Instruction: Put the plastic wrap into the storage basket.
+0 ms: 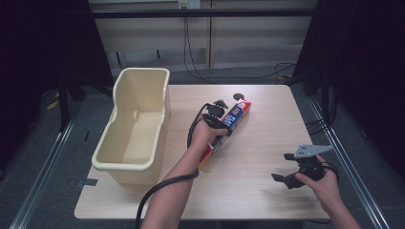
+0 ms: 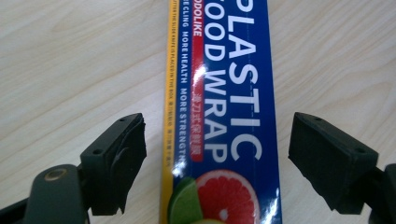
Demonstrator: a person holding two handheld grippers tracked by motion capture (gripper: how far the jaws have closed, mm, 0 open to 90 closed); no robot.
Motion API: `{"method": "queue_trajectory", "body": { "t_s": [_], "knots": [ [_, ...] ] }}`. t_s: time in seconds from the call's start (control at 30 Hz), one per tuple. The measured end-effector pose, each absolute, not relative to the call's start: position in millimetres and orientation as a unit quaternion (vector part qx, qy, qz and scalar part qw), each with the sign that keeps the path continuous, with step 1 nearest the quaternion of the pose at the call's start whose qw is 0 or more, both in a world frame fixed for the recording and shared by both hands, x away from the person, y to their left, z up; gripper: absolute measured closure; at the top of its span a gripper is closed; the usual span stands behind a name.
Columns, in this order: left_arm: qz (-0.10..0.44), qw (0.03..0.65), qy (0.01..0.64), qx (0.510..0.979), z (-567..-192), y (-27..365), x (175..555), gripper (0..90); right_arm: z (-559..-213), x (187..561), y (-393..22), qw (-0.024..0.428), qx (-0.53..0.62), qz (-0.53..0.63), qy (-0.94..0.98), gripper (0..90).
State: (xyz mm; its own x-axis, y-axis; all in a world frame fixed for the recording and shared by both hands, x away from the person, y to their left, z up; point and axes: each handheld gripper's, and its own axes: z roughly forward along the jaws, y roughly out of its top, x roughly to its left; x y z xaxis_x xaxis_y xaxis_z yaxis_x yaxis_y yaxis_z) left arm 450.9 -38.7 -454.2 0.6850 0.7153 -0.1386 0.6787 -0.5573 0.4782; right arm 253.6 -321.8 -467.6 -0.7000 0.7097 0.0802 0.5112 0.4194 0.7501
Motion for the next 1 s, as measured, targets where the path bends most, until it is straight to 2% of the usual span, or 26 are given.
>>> {"method": "queue_trajectory", "body": {
  "t_s": [0.13,0.37,0.63,1.0],
  "knots": [
    [0.034,0.247,0.392,0.886,-455.0,-41.6,453.0,24.1,-467.1,253.4,-322.2,0.128,0.367,0.396,0.832,3.8],
    [0.017,0.247,0.412,0.877,-459.7,-44.5,456.1,26.7,-466.6,253.4,-323.0,0.128,0.367,0.399,0.831,3.8],
    [0.033,0.218,0.409,0.885,-457.2,-47.9,457.4,38.9,-466.8,253.6,-322.7,0.127,0.365,0.401,0.831,3.8],
    [-0.010,0.174,0.415,0.893,-437.6,-40.2,455.1,40.2,-467.5,253.2,-322.9,0.124,0.363,0.401,0.832,3.7]
  ]
}}
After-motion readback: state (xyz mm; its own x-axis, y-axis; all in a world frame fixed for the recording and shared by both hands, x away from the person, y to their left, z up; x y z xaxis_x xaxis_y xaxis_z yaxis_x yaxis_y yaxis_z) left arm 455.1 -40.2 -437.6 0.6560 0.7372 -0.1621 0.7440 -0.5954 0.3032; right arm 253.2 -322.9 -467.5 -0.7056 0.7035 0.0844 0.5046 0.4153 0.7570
